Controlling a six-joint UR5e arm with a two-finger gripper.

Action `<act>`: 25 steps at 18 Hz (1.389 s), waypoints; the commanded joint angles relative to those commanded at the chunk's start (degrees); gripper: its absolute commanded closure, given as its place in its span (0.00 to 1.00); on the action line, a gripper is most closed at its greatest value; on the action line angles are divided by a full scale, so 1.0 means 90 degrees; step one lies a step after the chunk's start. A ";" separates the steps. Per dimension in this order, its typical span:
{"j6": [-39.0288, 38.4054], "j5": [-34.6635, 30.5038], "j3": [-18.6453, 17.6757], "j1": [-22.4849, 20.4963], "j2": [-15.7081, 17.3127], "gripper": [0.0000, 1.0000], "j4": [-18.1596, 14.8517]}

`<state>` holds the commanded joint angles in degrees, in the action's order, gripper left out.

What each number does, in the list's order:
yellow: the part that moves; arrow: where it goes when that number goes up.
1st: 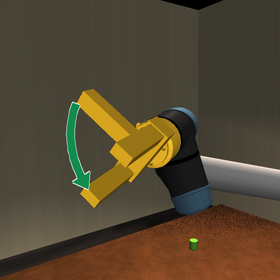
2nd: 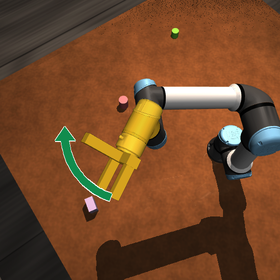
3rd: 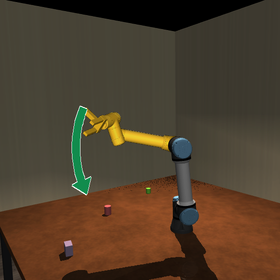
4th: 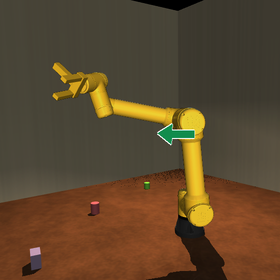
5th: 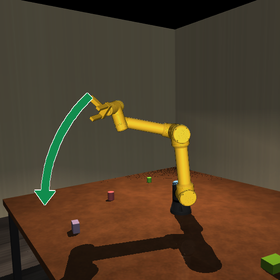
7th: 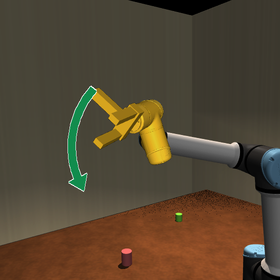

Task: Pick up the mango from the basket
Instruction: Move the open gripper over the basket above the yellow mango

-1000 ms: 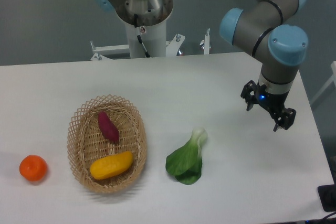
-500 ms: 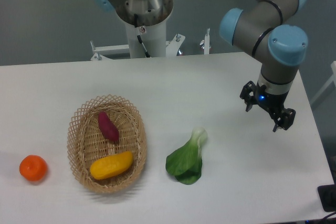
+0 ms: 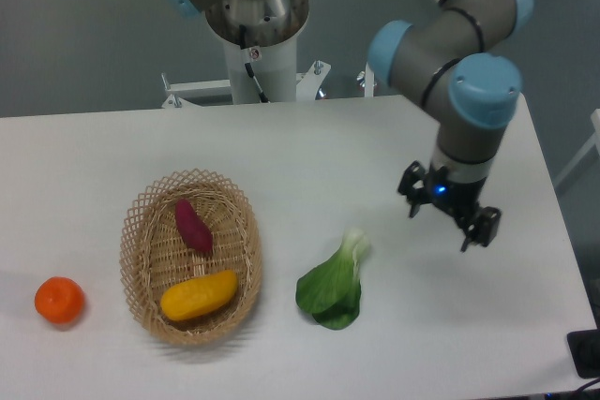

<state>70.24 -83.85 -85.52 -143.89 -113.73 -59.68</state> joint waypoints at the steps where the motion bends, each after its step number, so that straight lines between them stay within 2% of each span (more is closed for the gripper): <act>1: -0.0205 0.0078 0.0039 0.0176 0.0000 0.00 0.0000; 6: -0.0539 0.0128 0.0011 0.0850 0.0000 0.00 -0.0019; 11: -0.0549 0.0137 -0.0301 0.1417 0.0000 0.00 -0.0020; 18: -0.0812 0.0118 -0.0594 0.1935 -0.0107 0.00 0.0058; 22: -0.0861 0.0108 -0.1111 0.2120 -0.0127 0.00 0.0955; 25: -0.0871 0.0098 -0.1434 0.2199 -0.0147 0.00 0.1172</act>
<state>62.40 -82.97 -98.43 -124.10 -115.05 -49.13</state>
